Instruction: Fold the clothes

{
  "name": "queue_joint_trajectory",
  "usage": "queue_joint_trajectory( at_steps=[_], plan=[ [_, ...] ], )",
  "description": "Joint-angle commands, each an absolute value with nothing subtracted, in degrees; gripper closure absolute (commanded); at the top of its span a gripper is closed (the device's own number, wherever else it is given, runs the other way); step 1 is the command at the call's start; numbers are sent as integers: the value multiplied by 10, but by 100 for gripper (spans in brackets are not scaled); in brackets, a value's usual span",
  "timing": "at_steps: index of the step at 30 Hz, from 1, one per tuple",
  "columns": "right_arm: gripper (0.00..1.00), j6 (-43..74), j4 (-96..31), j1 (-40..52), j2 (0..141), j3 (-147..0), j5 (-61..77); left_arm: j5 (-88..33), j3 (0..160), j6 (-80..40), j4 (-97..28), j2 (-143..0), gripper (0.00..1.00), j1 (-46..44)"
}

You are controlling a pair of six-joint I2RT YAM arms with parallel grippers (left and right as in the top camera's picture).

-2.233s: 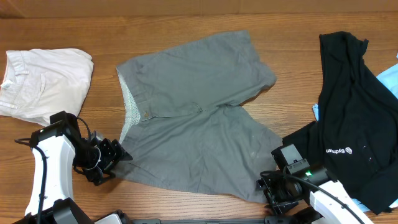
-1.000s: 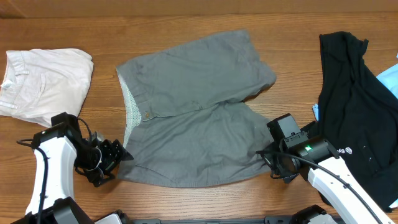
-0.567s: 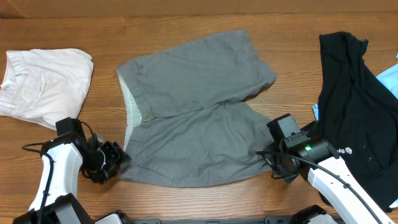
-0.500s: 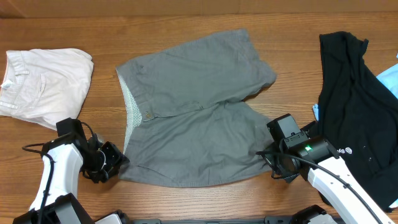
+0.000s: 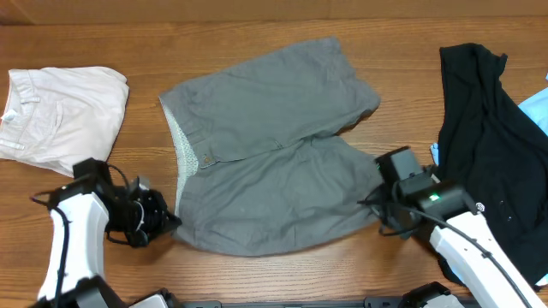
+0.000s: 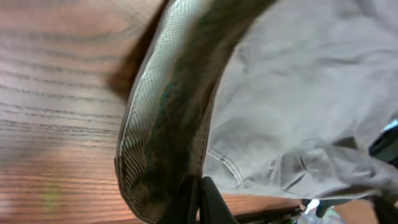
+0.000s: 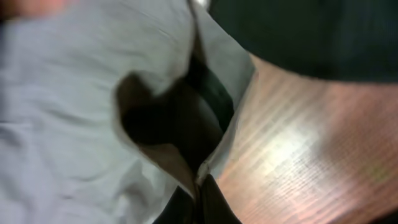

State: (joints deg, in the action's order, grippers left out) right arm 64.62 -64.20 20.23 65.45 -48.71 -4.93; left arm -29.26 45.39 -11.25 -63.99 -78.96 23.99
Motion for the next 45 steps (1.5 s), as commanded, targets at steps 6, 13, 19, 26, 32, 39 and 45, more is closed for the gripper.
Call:
queue_joint_trajectory(
  at_steps=[6,13,19,26,32,39,45],
  plan=[
    [96,533,-698,126,654,-609,-70,-320,550,-79,-739,-688,96,238],
    [96,481,-749,90,654,-697,-96,-320,574,-73,-813,-628,96,239],
    [96,355,-667,89,664,-787,-104,-320,594,-135,-745,-614,96,240],
    [96,280,-444,89,762,-792,-103,-269,594,-264,-498,-643,96,240],
    [96,280,-258,89,898,-792,-77,-240,594,-305,-338,-744,96,238],
    [96,280,-119,90,1032,-792,-54,-240,594,-324,-169,-895,96,210],
    [96,280,-23,90,1095,-792,-43,-234,594,-345,-55,-993,89,196]
  ],
)
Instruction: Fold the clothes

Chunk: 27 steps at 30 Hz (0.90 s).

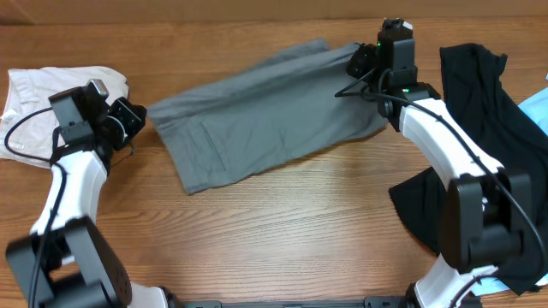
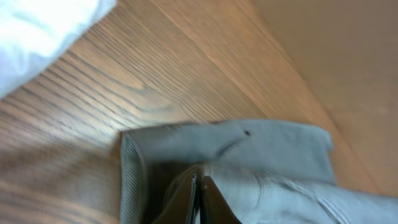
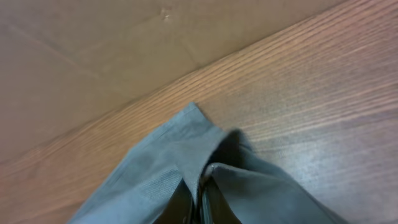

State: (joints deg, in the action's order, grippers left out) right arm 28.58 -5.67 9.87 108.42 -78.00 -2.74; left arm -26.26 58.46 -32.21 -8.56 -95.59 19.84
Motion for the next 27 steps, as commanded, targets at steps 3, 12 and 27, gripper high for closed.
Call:
queue_joint_trajectory(
  at_steps=[3,12,27],
  plan=[
    [93,281,9,90,1112,-792,-39,-233,594,-357,-35,-1028,87,192],
    [43,280,54,90,1130,-792,-37,-242,594,-358,-22,-1064,76,190],
    [0,256,-312,67,1129,-792,-3,-213,594,-330,68,-1057,48,144]
  ],
)
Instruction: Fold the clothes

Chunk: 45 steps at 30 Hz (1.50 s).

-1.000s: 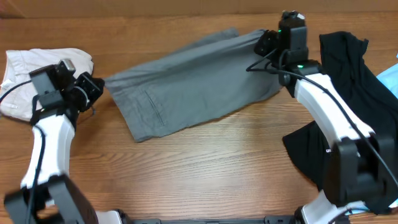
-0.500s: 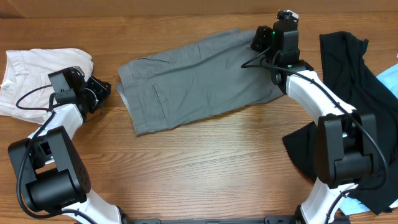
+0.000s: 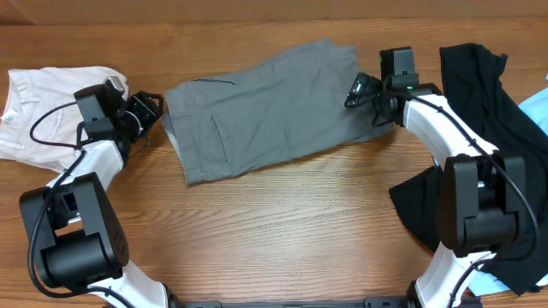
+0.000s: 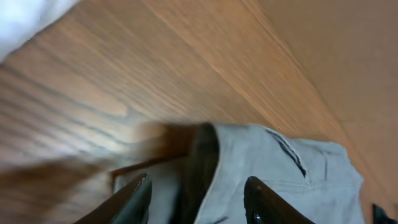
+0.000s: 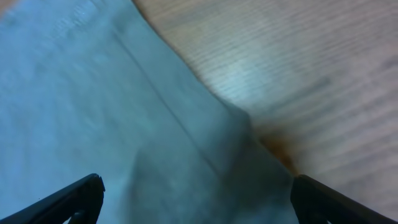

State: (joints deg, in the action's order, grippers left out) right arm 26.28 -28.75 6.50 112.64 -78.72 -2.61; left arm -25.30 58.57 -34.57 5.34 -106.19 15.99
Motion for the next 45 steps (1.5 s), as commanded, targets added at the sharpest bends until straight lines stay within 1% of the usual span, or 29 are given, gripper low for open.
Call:
queue_joint_trajectory(
  at_steps=[1,6,9,15,20,23,25,27,28,29,30,31,32,35,38,41,45],
  plan=[
    [0,256,-320,67,1129,-792,-3,-206,594,-330,75,-1057,48,142],
    [0,257,-342,67,1129,-792,-3,-202,594,-350,102,-1059,44,137],
    [0,257,-345,67,1128,-792,-3,-189,594,-366,116,-1067,45,134],
    [0,257,-346,67,1128,-792,-3,-182,601,-380,189,-1120,46,115],
    [0,256,-349,67,1129,-792,-3,-186,654,-408,196,-1190,45,101],
    [0,256,-351,67,1129,-792,-3,-209,679,-408,196,-1211,46,100],
    [0,256,-350,67,1129,-791,-3,-238,691,-408,195,-1216,52,100],
    [0,256,-350,67,1129,-792,-3,-254,695,-407,195,-1215,63,100],
    [0,256,-350,67,1129,-791,-3,-257,696,-407,195,-1215,69,100],
    [0,257,-350,67,1129,-791,-3,-258,696,-407,193,-1215,79,100],
    [0,256,-350,67,1129,-791,-3,-258,696,-407,192,-1215,82,100],
    [0,256,-351,67,1129,-791,-3,-258,696,-407,187,-1215,94,100],
    [0,256,-351,67,1129,-791,-3,-258,696,-407,178,-1215,96,100],
    [0,257,-352,67,1129,-791,-3,-273,696,-407,149,-1215,96,100],
    [0,256,-353,67,1129,-791,-3,-316,696,-407,110,-1210,96,104],
    [0,256,-355,67,1129,-791,-3,-344,696,-407,29,-1188,96,114],
    [0,255,-362,67,1129,-791,-3,-327,696,-371,-87,-1131,96,140]
  ],
)
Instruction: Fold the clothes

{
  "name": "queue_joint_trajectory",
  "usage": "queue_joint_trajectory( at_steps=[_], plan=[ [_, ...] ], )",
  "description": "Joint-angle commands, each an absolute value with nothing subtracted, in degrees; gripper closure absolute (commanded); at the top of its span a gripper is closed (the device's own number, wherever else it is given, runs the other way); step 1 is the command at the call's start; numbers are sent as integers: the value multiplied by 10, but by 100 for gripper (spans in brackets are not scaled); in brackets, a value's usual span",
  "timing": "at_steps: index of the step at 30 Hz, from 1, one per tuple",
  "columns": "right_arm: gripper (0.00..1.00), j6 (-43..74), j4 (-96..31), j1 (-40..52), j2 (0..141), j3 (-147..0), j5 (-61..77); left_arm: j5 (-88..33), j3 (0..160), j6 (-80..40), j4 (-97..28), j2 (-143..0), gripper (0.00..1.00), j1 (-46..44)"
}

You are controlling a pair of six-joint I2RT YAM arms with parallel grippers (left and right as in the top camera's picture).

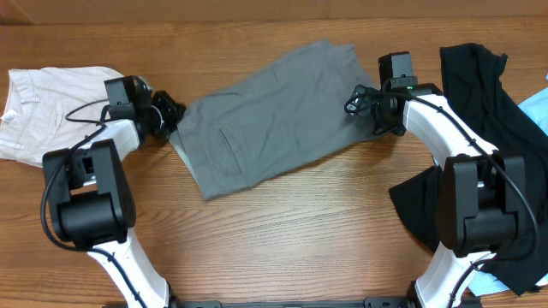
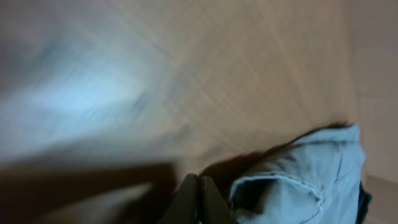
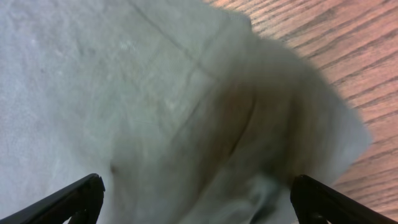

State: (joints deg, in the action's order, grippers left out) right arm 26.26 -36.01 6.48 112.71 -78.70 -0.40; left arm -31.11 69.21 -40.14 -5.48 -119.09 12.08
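Note:
The grey shorts [image 1: 274,120] lie folded in half across the middle of the table, slanting from front left to back right. My left gripper [image 1: 167,115] is at their left edge. In the left wrist view it [image 2: 199,190] is shut, with a grey hem [image 2: 298,180] just right of the fingertips; no cloth shows between them. My right gripper [image 1: 370,107] is at the shorts' right end. In the right wrist view it [image 3: 196,186] is open wide over the grey cloth [image 3: 155,93].
A folded white garment [image 1: 51,111] lies at the far left. A black garment [image 1: 488,128] is spread along the right side, with something light blue [image 1: 538,107] at the right edge. Bare wooden table [image 1: 282,239] runs along the front.
My left gripper was open at the shorts' left edge and is now shut there. The shorts' left end has shifted right and toward the front. My right gripper stays open at the right end.
The shorts lay spread open, with both grippers shut on their near corners. Then the near half lay over the far half, both grippers still shut at the far edge. Both then stood open beside the folded shorts. Now the left is shut again.

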Motion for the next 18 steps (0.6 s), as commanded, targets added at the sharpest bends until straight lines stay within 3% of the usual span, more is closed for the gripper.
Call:
queue_joint_trajectory(
  at_steps=[1,5,10,18],
  plan=[
    [0,254,-362,67,1129,-791,-3,-308,696,-361,-110,-1113,96,145],
    [0,255,-363,67,1129,-791,-3,-244,696,-347,-194,-1056,96,160],
    [0,255,-363,67,1129,-791,-3,-263,695,-346,-303,-1043,96,144],
    [0,252,-368,67,1129,-791,-3,-85,695,-332,-448,-1061,96,106]
  ],
)
